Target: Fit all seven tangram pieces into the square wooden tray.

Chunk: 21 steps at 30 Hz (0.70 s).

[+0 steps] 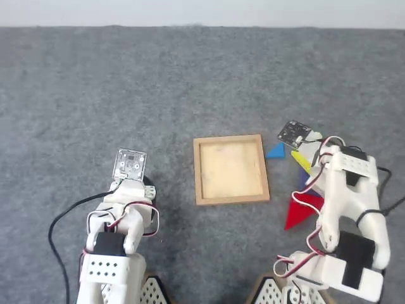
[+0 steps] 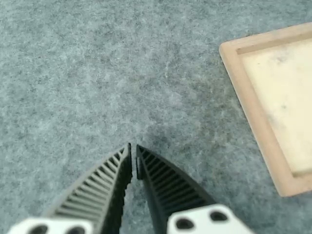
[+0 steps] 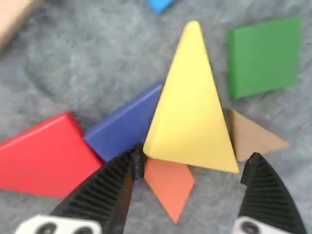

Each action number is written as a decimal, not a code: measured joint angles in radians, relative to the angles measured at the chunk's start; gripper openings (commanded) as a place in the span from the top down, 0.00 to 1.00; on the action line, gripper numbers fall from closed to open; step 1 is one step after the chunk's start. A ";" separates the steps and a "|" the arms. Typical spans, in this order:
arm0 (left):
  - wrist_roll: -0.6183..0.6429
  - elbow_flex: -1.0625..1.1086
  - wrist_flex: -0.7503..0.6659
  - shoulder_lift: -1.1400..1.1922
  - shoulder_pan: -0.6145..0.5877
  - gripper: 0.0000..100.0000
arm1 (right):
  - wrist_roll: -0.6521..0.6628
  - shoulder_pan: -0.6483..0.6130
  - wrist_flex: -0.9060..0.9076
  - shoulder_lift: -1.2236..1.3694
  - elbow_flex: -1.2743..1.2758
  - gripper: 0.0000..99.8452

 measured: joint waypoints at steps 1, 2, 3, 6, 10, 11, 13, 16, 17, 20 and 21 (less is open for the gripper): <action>0.000 0.000 0.000 0.000 0.000 0.99 | 0.000 0.000 -0.014 0.005 0.000 0.69; 0.000 0.000 0.000 0.000 0.000 0.99 | 0.000 -0.002 -0.028 0.017 0.000 0.70; 0.000 0.000 0.000 0.000 0.000 0.99 | 0.000 -0.003 -0.044 0.035 0.000 0.72; 0.000 0.000 0.000 0.000 0.000 0.99 | 0.000 -0.002 -0.114 0.107 -0.002 0.77; 0.000 0.000 0.000 0.000 0.000 0.99 | 0.000 -0.002 -0.153 0.135 -0.003 0.81; 0.000 0.000 0.000 0.000 0.000 0.99 | 0.000 -0.002 -0.155 0.135 -0.003 0.82; 0.000 0.000 0.000 0.000 0.000 0.99 | 0.003 -0.002 -0.157 0.135 -0.005 0.84; 0.000 0.000 0.000 0.000 0.000 0.99 | 0.003 -0.002 -0.172 0.137 -0.006 0.88; 0.000 0.000 0.000 0.000 0.000 0.99 | 0.003 -0.002 -0.175 0.138 -0.014 0.90; 0.000 0.000 0.000 0.000 0.000 0.99 | 0.003 -0.002 -0.173 0.161 -0.048 0.92; 0.000 0.000 0.000 0.000 0.000 0.99 | 0.003 -0.002 -0.170 0.163 -0.060 0.92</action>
